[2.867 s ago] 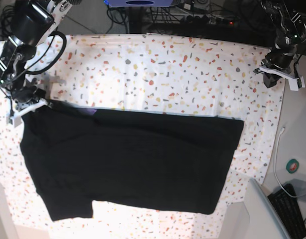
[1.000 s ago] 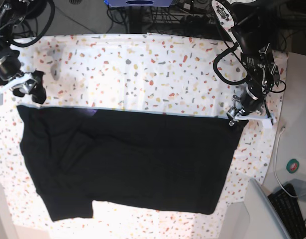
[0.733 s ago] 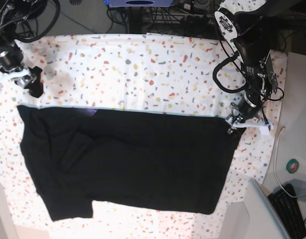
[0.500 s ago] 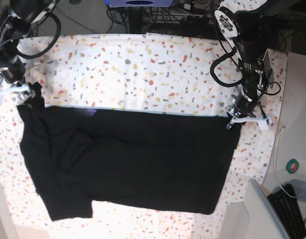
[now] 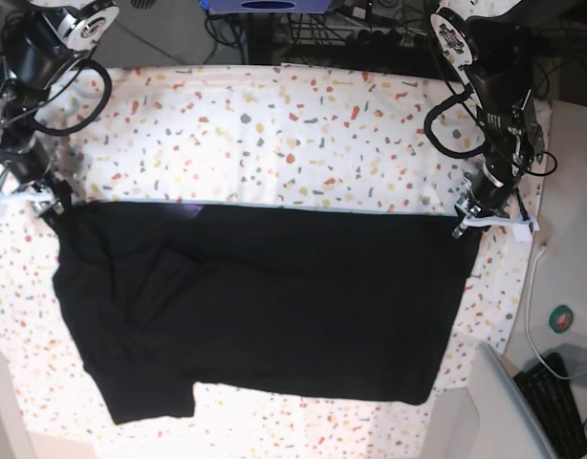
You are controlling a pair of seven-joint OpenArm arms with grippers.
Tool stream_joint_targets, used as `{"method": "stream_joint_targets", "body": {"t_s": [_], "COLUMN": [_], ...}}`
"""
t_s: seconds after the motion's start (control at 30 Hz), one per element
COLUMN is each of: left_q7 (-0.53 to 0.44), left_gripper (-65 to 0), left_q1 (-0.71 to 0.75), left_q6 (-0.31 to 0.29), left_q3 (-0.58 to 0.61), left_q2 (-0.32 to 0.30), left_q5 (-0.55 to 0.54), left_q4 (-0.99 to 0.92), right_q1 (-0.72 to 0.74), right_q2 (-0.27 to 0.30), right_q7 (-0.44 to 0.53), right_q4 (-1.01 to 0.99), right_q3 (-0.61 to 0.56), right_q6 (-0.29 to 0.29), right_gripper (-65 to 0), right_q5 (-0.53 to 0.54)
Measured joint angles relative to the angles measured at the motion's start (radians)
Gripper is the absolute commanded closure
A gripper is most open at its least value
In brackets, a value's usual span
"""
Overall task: Layout the t-shirt on the table in an organized manner, then fold the t-shirt properly
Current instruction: 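Grasp the shirt's edge corners with both grippers, then lift the shirt edge with both grippers and pull it taut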
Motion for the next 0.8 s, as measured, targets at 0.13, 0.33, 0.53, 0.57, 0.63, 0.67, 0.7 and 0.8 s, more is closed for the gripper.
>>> {"method": "stream_joint_targets", "body": {"t_s": [0.13,0.33,0.53,0.57,0.63,0.67,0.7,0.8], "left_q7": [-0.013,-0.011,-0.024,-0.025,-0.021,-0.019,-0.015,0.0], "left_gripper": [0.0,0.0,0.0,0.0,0.0,0.0,0.0,0.0], "left_q1": [0.011,0.011,0.017,0.016,0.019,0.026,0.035,0.053], "left_q6": [0.0,-0.001,0.003,0.003,0.011,0.011,0.011,0.01], "left_q3": [0.0,0.0,0.063,0.082,0.106,0.109,0.109,0.108], "left_q2": [0.001,0.0,-0.011,-0.013,-0.008,0.0,0.005,0.006], "left_q5": [-0.005,-0.005,-0.005,-0.005,-0.001,0.0,0.001,0.003], "left_q4": [0.001,0.001,0.005,0.006,0.026,0.042,0.058,0.083], "right_q1": [0.01,0.01,0.008,0.006,0.005,0.004,0.004,-0.021], "right_q2": [0.0,0.023,0.046,0.047,0.047,0.044,0.039,0.032], "right_q7": [-0.001,-0.007,-0.01,-0.009,-0.007,-0.008,-0.015,-0.084], "right_q4": [-0.008,-0.013,-0.013,-0.008,-0.006,-0.005,-0.006,-0.004], "right_q3": [0.0,0.0,0.0,0.0,0.002,0.018,0.052,0.138], "right_q6": [-0.013,-0.013,-0.012,-0.012,-0.013,-0.01,-0.006,-0.006], "right_gripper": [-1.1,-4.8,-29.0,-32.1,-32.0,-30.6,-28.8,-24.5], "right_q5": [-0.003,-0.006,-0.007,-0.006,-0.003,-0.002,0.011,0.065]}}
